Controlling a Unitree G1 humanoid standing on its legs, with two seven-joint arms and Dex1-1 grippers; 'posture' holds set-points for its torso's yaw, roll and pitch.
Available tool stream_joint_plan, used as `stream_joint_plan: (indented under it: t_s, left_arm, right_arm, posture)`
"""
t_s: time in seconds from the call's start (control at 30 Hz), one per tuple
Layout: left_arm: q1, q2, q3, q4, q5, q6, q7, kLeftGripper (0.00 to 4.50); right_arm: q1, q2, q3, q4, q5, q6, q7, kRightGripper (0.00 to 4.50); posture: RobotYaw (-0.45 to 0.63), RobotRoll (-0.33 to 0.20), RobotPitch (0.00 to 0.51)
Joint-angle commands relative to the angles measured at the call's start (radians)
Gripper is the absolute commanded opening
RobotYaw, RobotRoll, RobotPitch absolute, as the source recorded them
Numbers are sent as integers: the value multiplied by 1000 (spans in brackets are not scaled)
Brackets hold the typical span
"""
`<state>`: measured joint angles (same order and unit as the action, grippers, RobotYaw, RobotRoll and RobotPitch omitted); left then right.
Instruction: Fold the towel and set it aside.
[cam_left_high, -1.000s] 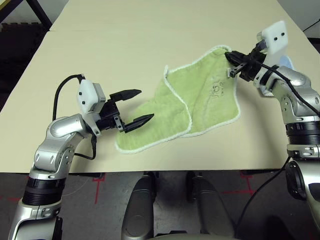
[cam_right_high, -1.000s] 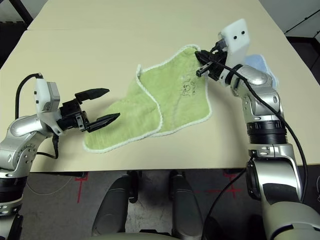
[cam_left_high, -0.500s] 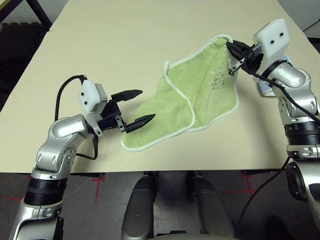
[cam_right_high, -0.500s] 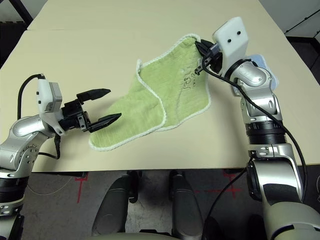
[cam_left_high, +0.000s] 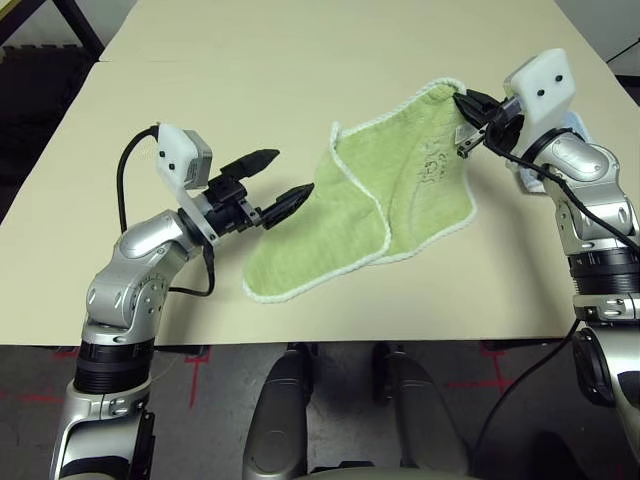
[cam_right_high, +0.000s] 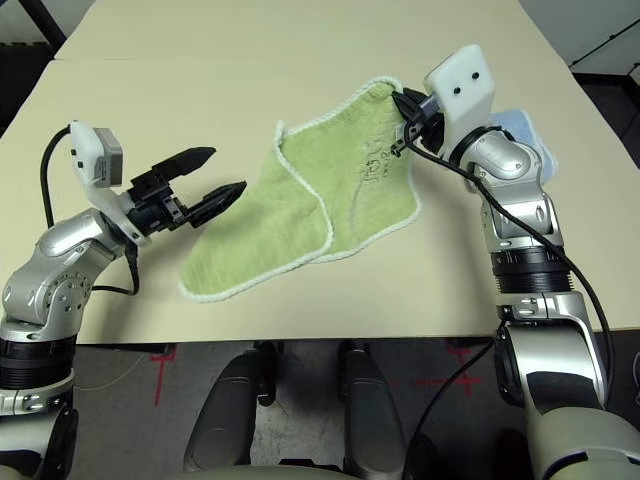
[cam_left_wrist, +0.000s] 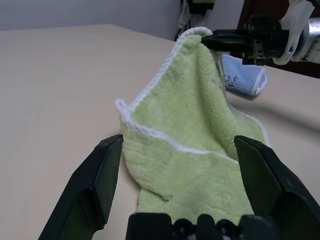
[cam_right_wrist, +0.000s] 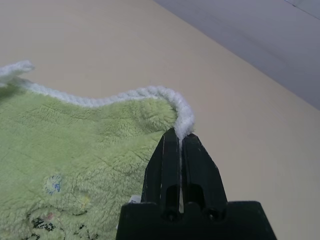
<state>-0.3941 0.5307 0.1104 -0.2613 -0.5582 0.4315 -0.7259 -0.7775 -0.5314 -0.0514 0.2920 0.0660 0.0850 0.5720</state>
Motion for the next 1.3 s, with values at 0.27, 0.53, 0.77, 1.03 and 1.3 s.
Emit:
stream_joint_plan:
  t_s: [0.27, 0.53, 0.77, 1.03, 1.3]
  left_arm:
    - [17, 10, 3, -15, -1, 13, -2, 4500]
    - [8, 0, 6, -14, -2, 30, 17, 4500]
    - [-29, -31, 1, -5, 31, 86, 140, 4500]
    - [-138, -104, -3, -42, -5, 330, 334, 4500]
    - [-186, -48, -104, -161, -74, 525, 260, 4500]
  right_arm:
    - [75, 5, 30, -32, -4, 82, 21, 53]
    - [86, -5, 27, -54, -2, 80, 24, 53]
    - [84, -17, 23, -53, -6, 68, 21, 53]
    - [85, -23, 23, -46, -7, 62, 19, 53]
    - [86, -26, 20, -40, -8, 60, 15, 53]
  posture:
    - [6, 0, 277]
    - [3, 0, 279]
    - [-5, 0, 277]
    - [-7, 0, 277]
    - [-6, 0, 277]
